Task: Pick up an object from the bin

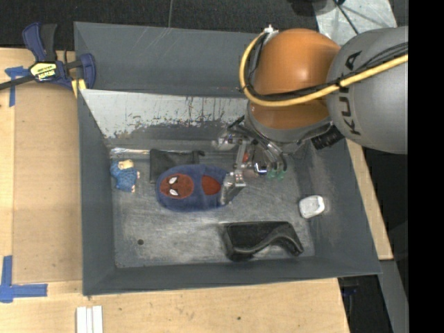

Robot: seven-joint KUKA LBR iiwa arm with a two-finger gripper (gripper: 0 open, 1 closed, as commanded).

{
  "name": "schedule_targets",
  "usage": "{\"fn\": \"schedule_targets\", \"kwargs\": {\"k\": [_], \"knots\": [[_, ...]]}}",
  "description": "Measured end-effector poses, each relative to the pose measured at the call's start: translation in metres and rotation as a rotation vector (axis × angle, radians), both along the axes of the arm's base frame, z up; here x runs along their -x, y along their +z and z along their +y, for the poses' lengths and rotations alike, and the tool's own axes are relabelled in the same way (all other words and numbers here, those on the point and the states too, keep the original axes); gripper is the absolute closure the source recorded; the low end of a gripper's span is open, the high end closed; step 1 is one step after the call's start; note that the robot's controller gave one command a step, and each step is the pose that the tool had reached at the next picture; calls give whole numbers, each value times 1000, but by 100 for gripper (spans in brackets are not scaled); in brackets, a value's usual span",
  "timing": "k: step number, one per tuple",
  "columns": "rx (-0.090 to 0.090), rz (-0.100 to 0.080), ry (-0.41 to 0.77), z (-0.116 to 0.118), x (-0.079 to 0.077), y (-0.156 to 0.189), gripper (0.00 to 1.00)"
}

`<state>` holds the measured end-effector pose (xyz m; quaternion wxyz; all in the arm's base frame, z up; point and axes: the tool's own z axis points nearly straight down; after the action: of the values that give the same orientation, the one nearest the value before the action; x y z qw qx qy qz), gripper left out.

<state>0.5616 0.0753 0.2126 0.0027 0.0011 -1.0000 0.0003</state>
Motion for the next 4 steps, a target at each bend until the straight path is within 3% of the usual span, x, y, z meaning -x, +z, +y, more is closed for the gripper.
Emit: {"fn": "schedule_targets", "kwargs": {"k": [1, 2, 3, 4], "knots": [[-2, -11, -132, 17, -56, -125, 0], [-1, -12, -72, 14, -51, -111, 0], [-1, -11, -191, 18, -47, -103, 0], [2, -9, -418, 25, -41, -133, 0]]}}
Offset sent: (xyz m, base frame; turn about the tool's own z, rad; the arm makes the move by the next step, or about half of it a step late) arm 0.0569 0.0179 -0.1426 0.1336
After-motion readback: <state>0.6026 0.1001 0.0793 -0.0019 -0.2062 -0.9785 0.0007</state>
